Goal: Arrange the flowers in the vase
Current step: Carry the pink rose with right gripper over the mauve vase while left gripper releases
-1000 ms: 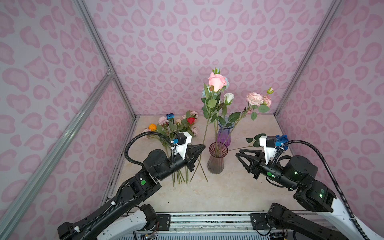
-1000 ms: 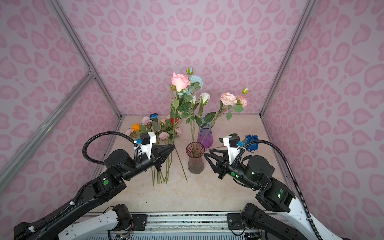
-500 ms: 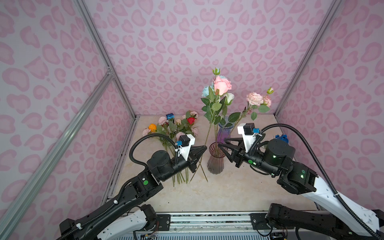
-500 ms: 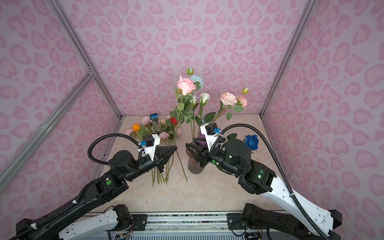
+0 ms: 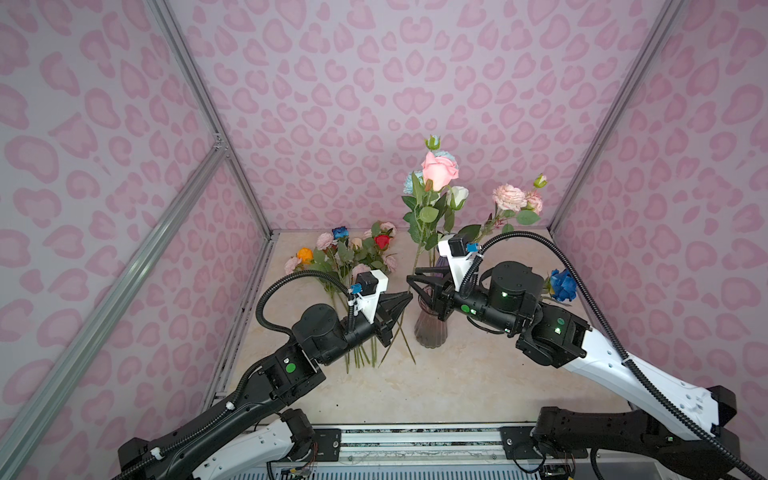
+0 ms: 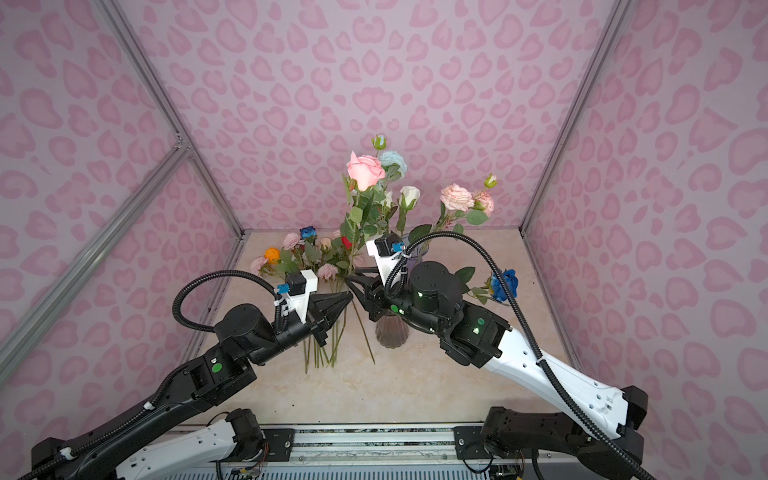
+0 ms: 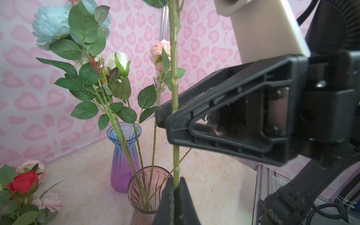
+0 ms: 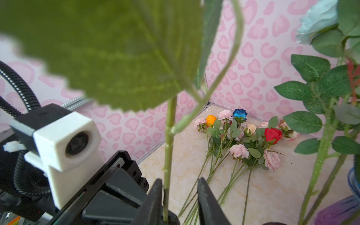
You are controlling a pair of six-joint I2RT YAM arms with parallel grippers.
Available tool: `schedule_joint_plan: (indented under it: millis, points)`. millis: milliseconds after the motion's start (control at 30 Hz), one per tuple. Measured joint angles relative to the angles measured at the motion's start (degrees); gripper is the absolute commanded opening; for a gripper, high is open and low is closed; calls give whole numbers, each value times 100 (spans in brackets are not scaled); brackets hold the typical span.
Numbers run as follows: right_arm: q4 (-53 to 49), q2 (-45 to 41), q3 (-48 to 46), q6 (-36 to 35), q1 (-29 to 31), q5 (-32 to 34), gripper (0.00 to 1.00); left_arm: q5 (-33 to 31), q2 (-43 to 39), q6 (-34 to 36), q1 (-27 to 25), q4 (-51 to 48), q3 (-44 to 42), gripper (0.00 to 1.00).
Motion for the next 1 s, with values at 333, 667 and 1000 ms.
schedule_joint_plan:
  millis: [333,667,1000]
  points:
    - [247,212,111,177,7,-205,0,-170,-83,-15,-9,7,-4,31]
    - [-334,79,767,-592,17,710,0,-1318,-857,-229,-11,-328,-459,43]
    - [-745,9,1587,-1840,2,2347,0,-2710,-2203,-660,-4,-638,-1414,48]
